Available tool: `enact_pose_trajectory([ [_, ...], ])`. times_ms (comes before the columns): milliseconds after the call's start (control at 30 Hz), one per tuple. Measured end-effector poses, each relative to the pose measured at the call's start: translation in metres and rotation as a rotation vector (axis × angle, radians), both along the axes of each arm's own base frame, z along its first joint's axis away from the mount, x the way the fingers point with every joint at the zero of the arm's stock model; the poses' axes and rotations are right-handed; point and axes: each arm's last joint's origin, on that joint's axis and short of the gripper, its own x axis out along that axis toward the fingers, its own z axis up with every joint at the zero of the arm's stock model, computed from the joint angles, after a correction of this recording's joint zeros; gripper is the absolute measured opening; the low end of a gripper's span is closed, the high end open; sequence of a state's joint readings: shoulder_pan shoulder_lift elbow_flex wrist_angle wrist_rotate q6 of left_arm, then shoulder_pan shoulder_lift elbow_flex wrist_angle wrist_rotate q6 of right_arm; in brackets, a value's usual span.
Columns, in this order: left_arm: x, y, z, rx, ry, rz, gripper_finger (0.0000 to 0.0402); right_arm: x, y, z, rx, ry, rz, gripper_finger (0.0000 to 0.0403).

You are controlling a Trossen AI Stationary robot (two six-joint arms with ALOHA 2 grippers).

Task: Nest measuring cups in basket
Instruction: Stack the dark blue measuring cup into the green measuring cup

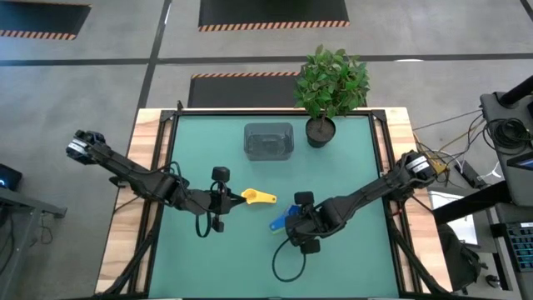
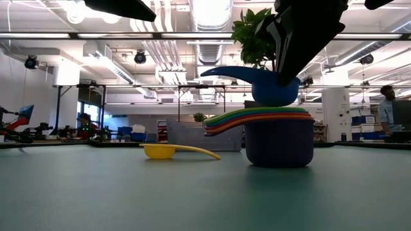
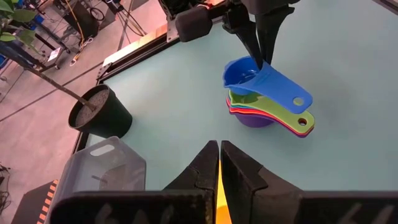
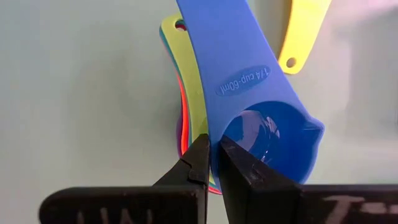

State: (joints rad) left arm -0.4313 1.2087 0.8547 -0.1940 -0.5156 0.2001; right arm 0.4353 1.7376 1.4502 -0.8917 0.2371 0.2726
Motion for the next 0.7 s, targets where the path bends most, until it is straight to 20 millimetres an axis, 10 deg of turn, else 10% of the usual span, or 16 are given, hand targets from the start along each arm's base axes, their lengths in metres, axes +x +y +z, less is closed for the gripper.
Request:
enact_pose_trajectory([
  [700, 0.0, 0.0, 0.0, 0.0, 0.0, 0.0, 0.0, -0.001, -0.0014, -0.0052, -0.006, 0.005, -0.008, 0.0049],
])
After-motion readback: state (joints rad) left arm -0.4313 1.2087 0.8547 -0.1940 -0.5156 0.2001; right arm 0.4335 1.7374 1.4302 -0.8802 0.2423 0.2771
